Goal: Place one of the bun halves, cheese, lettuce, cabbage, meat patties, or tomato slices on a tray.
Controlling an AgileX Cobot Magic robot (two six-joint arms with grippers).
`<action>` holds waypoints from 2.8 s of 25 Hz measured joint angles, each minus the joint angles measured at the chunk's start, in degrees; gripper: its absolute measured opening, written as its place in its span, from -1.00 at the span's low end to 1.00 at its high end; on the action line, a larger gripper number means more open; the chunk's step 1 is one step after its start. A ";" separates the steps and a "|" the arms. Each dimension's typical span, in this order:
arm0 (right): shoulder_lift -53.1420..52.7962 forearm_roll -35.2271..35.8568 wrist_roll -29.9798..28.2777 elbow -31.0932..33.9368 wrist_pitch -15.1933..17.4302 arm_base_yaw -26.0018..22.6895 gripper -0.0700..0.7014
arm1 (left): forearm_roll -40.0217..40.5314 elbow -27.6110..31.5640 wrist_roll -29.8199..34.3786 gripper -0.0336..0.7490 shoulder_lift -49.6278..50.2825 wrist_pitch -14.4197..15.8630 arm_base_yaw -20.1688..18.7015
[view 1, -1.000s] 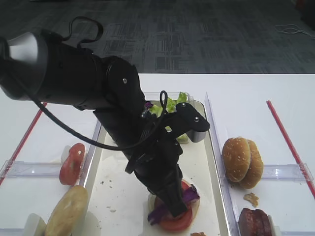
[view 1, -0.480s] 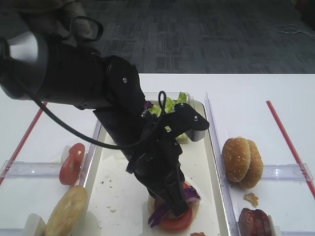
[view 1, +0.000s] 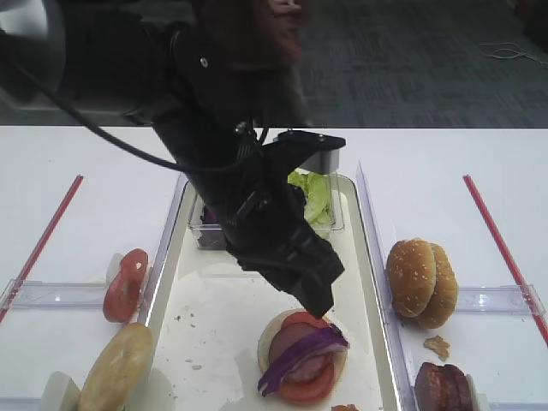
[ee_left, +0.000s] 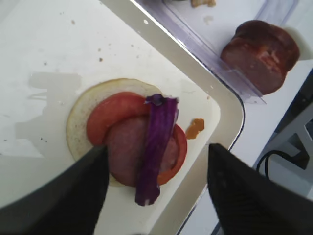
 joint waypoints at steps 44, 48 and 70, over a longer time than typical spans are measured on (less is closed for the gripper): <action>0.00 0.00 0.00 0.00 0.00 0.00 0.33 | 23.72 -10.47 -20.84 0.52 0.00 13.92 26.01; 0.00 0.00 0.00 0.00 0.00 0.00 0.33 | 24.36 -10.47 -20.88 0.52 0.00 13.92 30.22; 0.00 0.42 -0.98 0.00 0.00 0.00 0.34 | 24.60 -7.77 -20.97 0.52 -1.50 13.92 40.59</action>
